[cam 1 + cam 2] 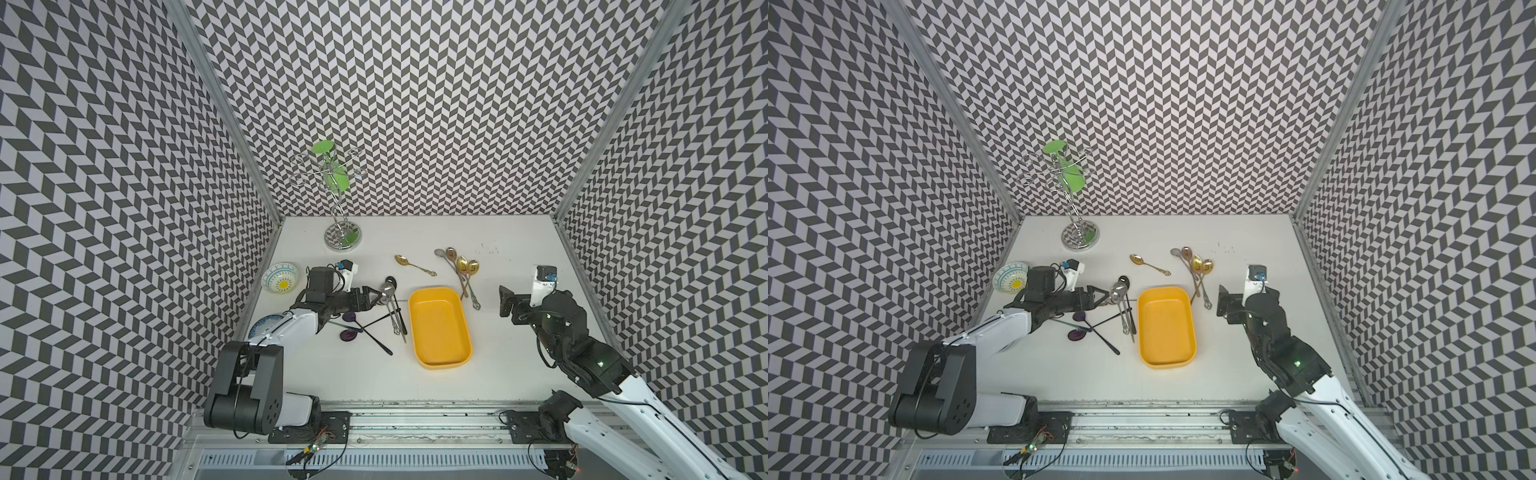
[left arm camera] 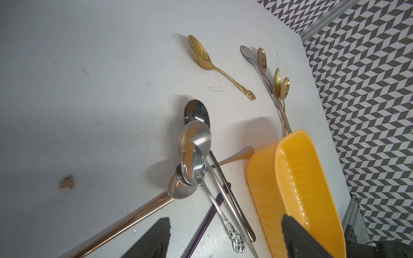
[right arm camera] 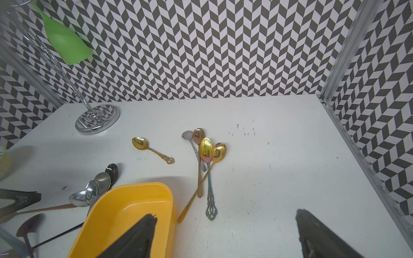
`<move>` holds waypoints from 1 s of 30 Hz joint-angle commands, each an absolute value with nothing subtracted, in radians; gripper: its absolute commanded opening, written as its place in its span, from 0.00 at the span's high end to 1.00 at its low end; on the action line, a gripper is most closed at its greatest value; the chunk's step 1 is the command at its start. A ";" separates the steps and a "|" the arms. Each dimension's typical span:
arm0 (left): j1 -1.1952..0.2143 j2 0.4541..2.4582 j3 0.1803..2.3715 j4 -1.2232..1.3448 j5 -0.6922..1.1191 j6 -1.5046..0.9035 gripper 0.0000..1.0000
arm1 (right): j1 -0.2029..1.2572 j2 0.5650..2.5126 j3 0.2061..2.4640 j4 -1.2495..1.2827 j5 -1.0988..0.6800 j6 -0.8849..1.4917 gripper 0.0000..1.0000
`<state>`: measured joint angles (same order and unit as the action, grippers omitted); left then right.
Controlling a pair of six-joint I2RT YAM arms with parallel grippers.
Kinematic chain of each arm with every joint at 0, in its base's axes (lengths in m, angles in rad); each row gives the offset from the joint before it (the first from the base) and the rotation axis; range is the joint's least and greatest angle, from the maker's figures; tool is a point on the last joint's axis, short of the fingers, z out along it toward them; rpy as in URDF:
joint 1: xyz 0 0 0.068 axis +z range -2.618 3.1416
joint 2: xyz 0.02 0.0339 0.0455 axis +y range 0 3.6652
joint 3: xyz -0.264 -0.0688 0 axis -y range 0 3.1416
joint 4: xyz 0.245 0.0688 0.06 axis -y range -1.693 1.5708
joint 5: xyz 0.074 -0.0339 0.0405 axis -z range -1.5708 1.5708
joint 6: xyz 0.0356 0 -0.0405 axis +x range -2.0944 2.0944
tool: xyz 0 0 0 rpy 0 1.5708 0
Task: Put the spoon into the storage box
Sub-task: Pick up the spoon from the center of the board.
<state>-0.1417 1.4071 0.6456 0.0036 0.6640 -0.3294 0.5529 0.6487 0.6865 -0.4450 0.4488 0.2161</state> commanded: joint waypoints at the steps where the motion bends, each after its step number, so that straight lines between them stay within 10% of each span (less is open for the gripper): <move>1: -0.165 1.446 0.654 0.060 0.705 -0.388 0.23 | 0.550 0.634 0.684 -0.383 0.466 0.206 0.01; 30: -0.281 1.729 0.772 0.012 0.633 -0.488 0.61 | 0.551 0.617 0.680 -0.380 0.474 0.208 0.01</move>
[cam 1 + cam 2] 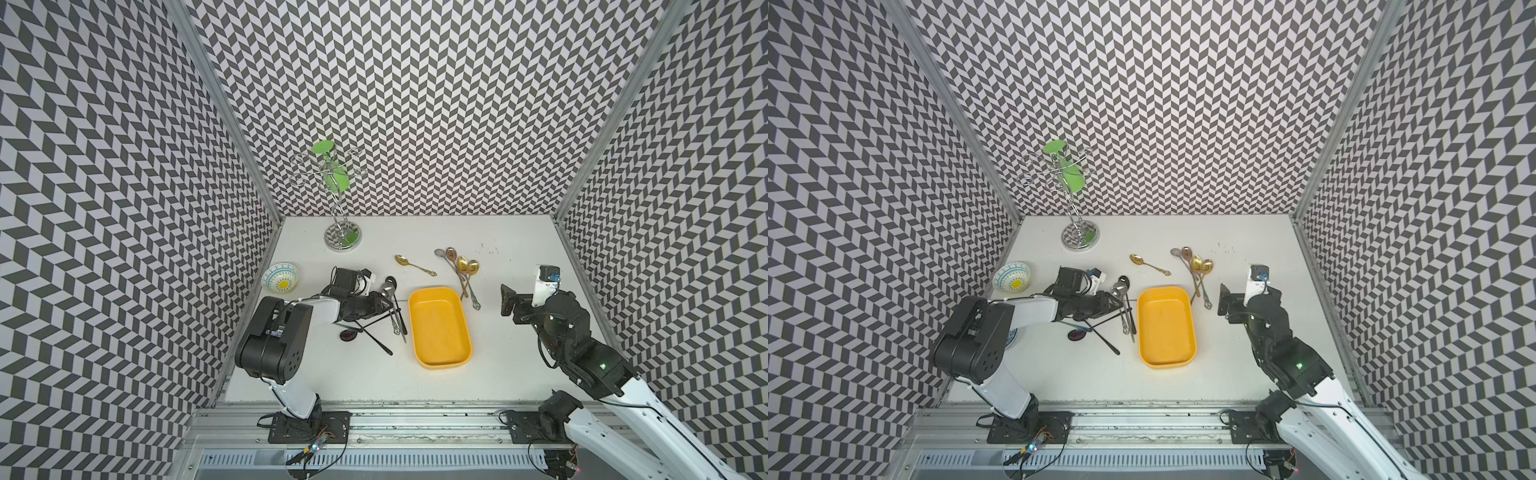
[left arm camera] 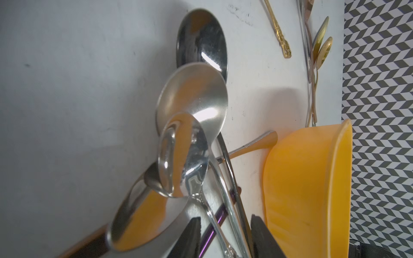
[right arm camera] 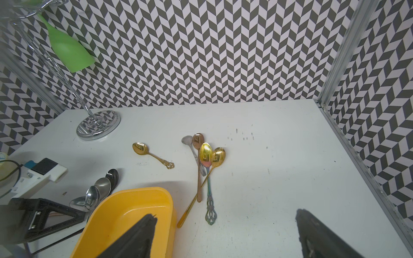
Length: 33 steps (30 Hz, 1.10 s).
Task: Put the spoon into the storage box
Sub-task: Pick up the spoon from the center of the board.
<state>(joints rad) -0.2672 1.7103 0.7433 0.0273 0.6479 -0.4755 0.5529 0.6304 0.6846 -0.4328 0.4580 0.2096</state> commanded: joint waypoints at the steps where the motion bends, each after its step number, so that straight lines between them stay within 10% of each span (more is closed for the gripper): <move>1: -0.283 1.737 0.776 0.008 0.631 -0.492 0.63 | 0.551 0.616 0.680 -0.380 0.474 0.207 0.01; 33: -0.406 1.902 1.022 -0.306 0.300 -0.397 0.75 | 0.552 0.619 0.682 -0.383 0.480 0.210 0.01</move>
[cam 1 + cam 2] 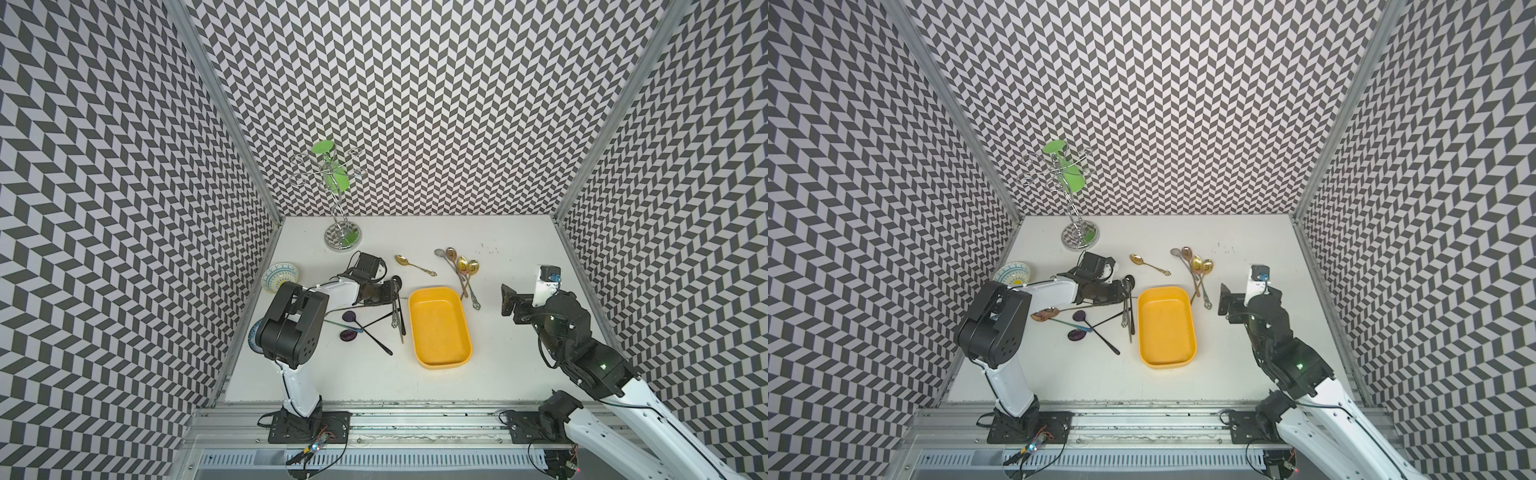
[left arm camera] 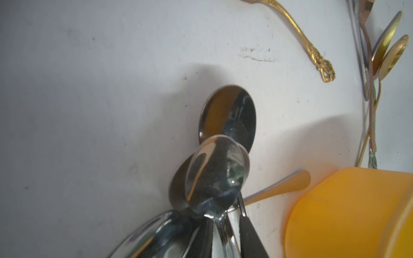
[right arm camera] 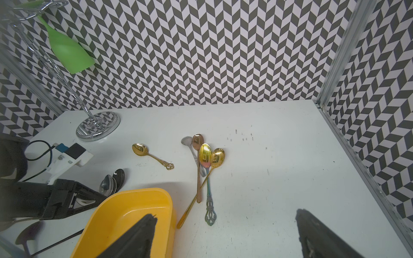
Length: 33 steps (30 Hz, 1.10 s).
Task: Put the spoon into the storage box
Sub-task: Pick up the spoon from the center of the board.
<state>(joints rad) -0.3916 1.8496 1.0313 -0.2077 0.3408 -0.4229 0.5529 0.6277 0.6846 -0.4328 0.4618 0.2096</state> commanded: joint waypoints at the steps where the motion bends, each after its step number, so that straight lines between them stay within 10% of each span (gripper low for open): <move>1: -0.413 1.908 1.028 -0.309 0.303 -0.397 0.76 | 0.551 0.620 0.681 -0.383 0.480 0.211 0.01; 10: -0.457 1.921 1.069 -0.362 0.191 -0.301 0.76 | 0.551 0.618 0.681 -0.383 0.478 0.210 0.01; 19: -0.468 1.878 1.046 -0.373 0.099 -0.216 1.00 | 0.551 0.615 0.680 -0.380 0.476 0.208 0.01; 33: -0.458 1.724 1.057 -0.350 0.181 -0.200 1.00 | 0.551 0.606 0.677 -0.379 0.477 0.208 0.01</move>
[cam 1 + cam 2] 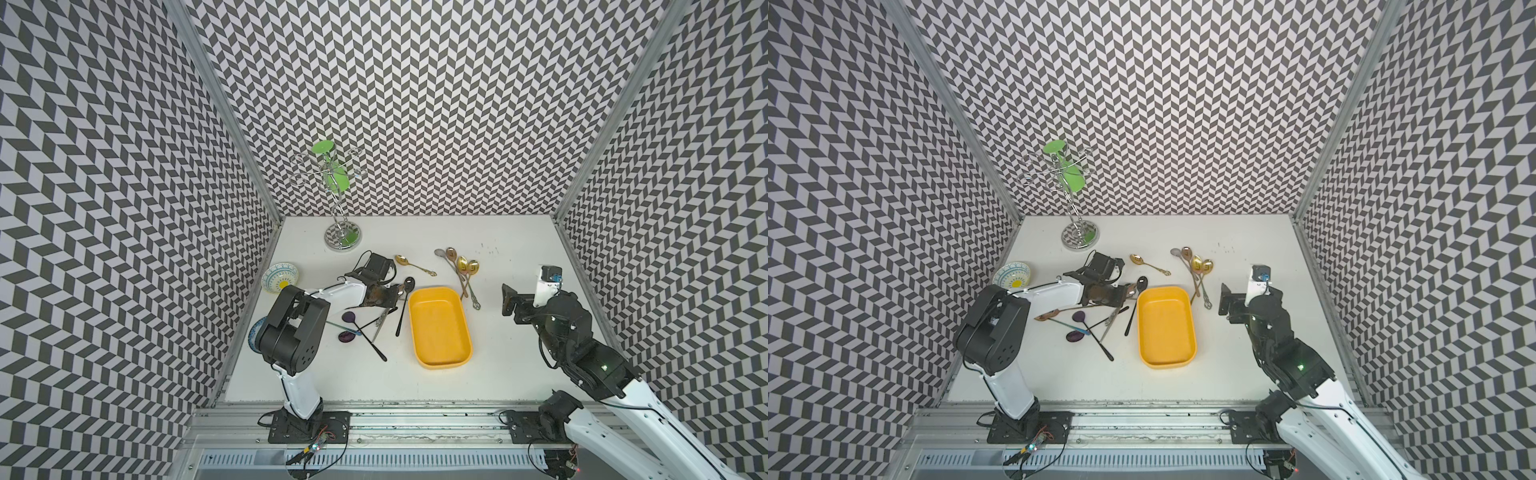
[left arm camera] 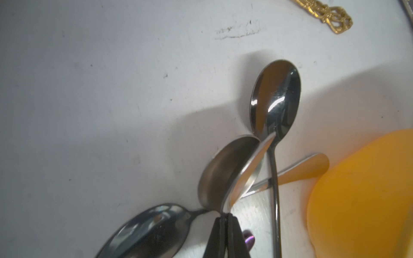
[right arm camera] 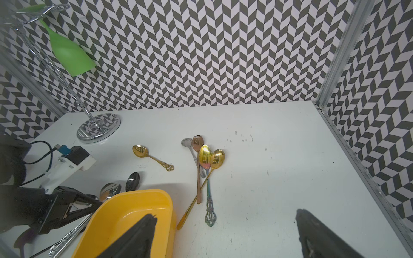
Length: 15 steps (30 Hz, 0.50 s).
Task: Put the spoon into the storage box
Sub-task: Pick up the spoon from the center of the board.
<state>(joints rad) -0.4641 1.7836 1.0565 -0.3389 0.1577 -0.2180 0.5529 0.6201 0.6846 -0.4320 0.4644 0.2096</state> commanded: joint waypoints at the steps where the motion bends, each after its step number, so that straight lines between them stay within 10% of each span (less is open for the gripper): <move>1: -0.455 1.718 1.058 -0.348 0.188 -0.200 1.00 | 0.551 0.607 0.676 -0.379 0.476 0.208 0.01; 15: -0.346 1.657 1.026 -0.275 0.512 -0.305 1.00 | 0.551 0.609 0.679 -0.378 0.480 0.209 0.01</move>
<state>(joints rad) -0.3641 1.7039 1.0451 -0.3202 0.3645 -0.2604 0.5529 0.6201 0.6842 -0.4313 0.4652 0.2096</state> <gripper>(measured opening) 0.051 0.992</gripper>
